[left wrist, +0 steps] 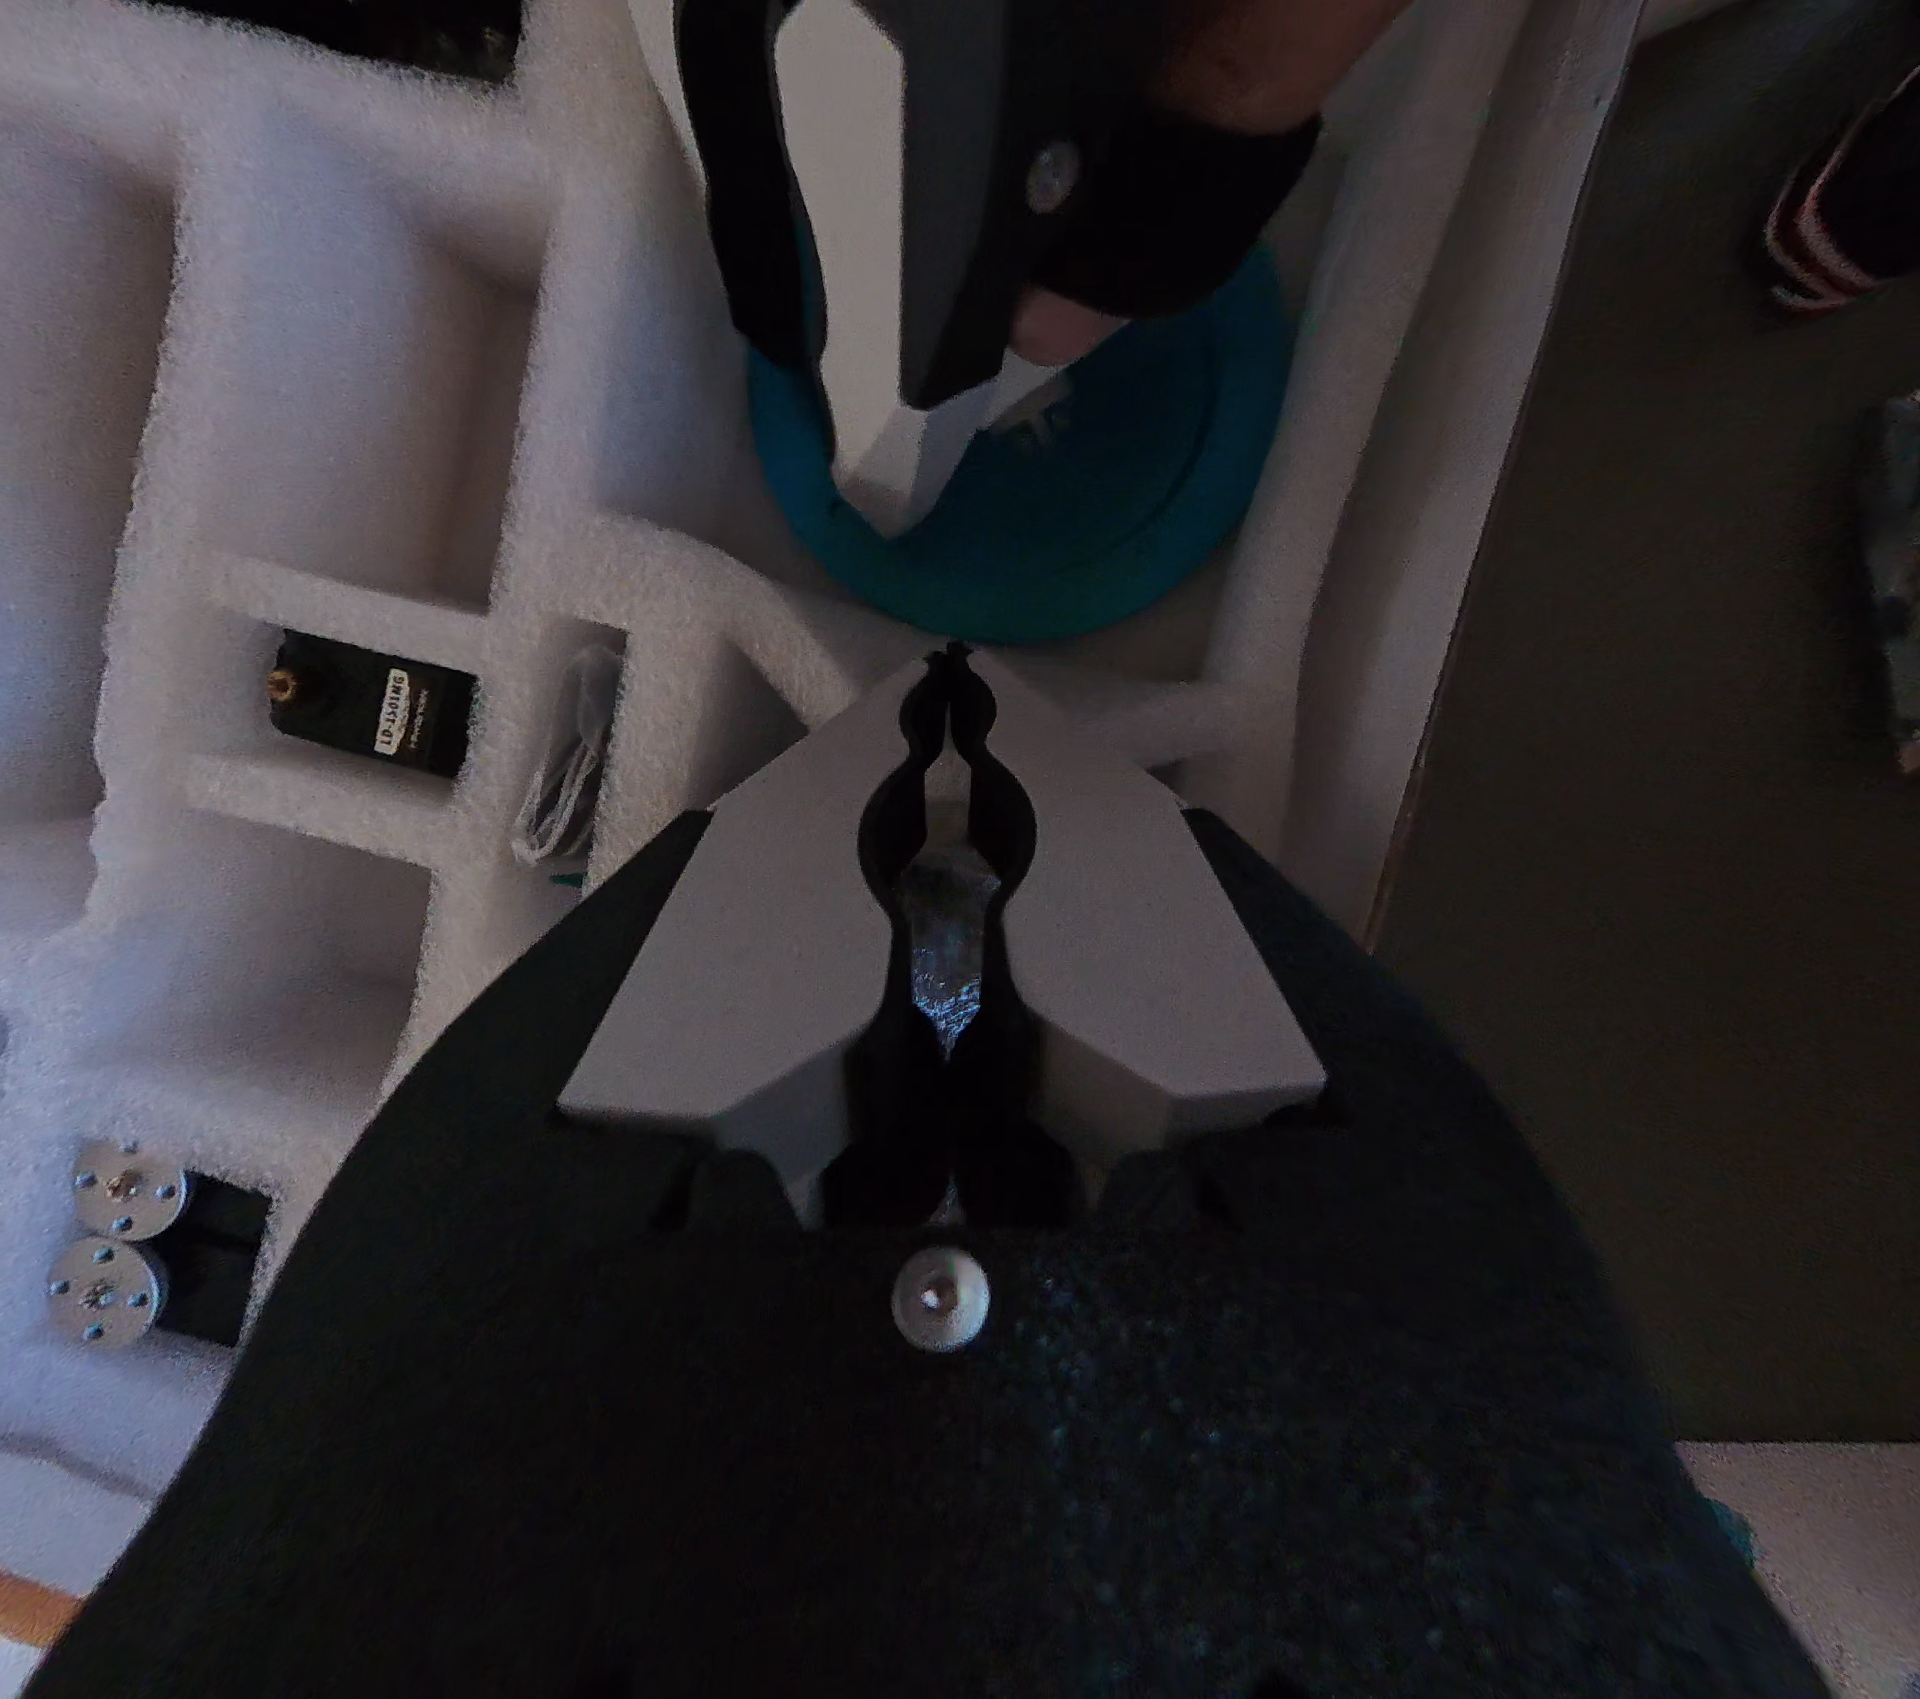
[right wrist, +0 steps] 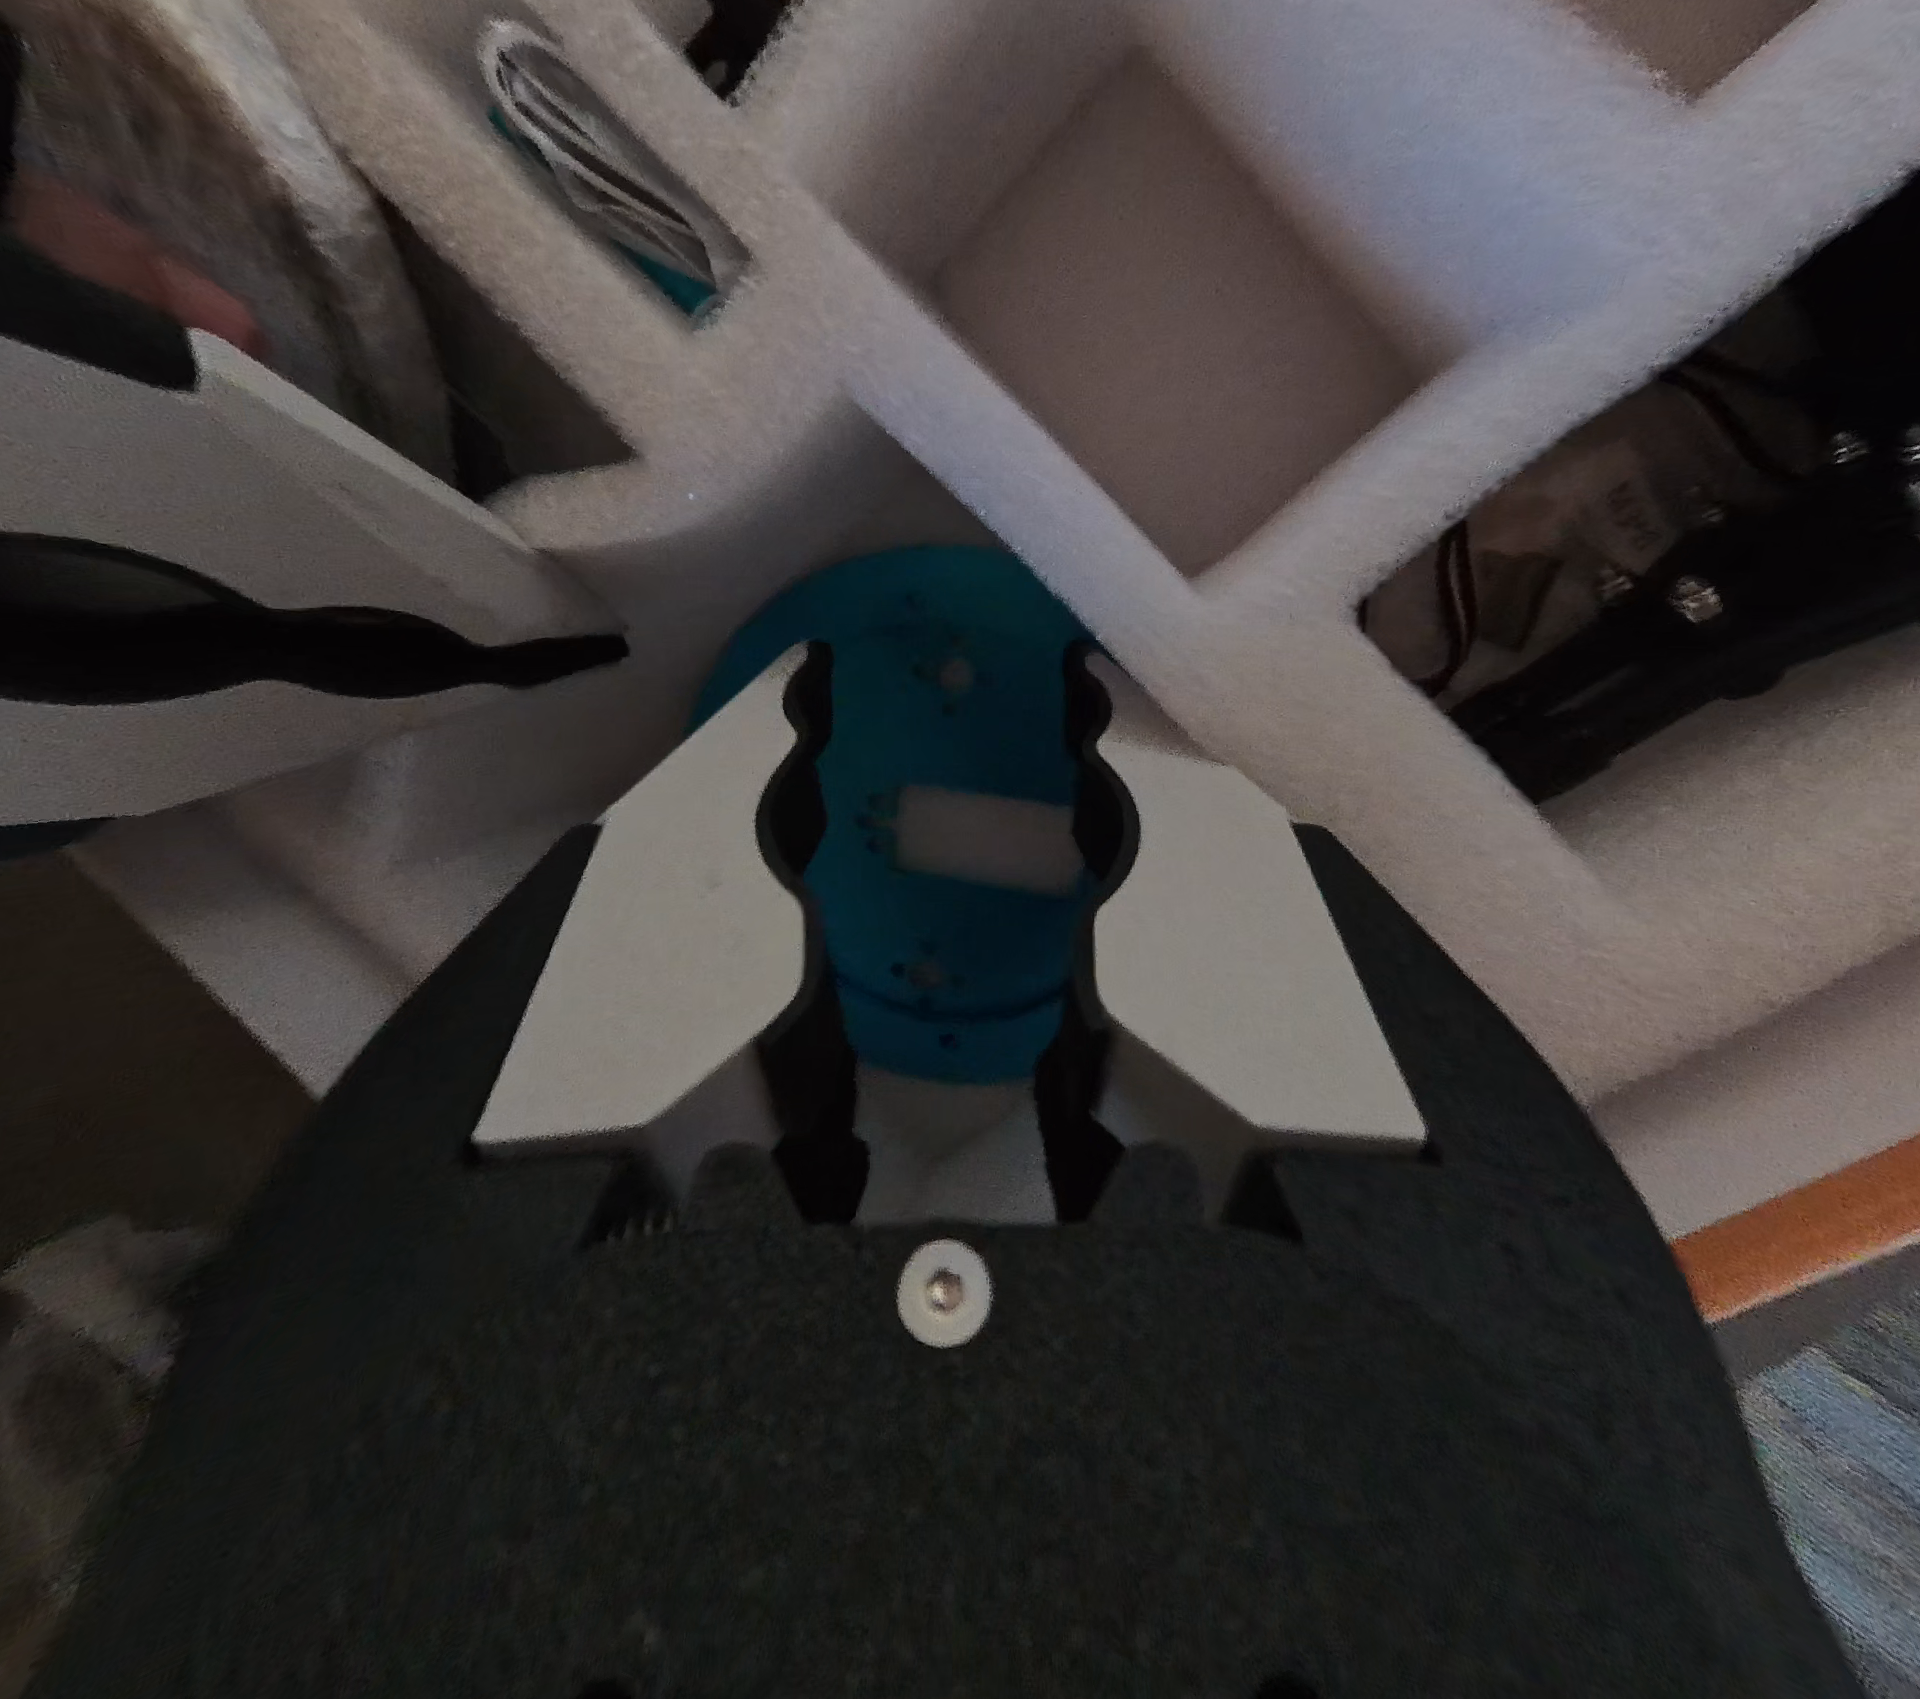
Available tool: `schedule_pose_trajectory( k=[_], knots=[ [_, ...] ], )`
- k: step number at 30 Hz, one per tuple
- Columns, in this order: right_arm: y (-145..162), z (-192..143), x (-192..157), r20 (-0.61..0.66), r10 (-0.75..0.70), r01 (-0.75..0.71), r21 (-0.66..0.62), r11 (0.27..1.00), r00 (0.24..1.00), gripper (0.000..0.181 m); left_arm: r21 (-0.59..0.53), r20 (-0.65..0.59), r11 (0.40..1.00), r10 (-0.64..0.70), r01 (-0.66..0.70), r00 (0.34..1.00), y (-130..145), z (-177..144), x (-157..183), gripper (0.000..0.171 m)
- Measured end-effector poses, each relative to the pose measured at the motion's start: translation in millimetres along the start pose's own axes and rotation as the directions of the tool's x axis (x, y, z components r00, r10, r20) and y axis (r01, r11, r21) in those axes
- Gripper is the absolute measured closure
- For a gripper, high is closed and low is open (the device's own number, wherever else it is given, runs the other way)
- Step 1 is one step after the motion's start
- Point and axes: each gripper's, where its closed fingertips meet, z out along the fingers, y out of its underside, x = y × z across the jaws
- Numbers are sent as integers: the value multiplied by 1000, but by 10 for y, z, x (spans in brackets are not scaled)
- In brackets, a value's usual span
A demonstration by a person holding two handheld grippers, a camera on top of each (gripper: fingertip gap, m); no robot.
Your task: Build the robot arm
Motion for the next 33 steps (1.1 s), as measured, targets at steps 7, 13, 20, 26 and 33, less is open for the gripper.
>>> schedule_pose_trajectory(
  k=[7,13,20,26,33],
  knots=[
    [263,-47,265,-217,-149,121,-137,983,965,139,55,-8,998,-20,21,1000,41,27,1,171],
    [311,-55,312,-253,-240,185,-224,957,937,152,131,-44,989,-58,64,997,-2,32,31,171],
    [267,-51,344,-195,-157,118,-195,974,968,172,168,-56,983,-66,74,996,-28,26,40,171],
    [285,-70,8,21,-223,223,-192,956,975,181,176,-48,982,-62,70,997,-34,29,48,171],
    [477,15,-162,139,-146,184,-313,932,979,159,180,-53,981,-68,76,996,-42,34,56,171]
  ],
)
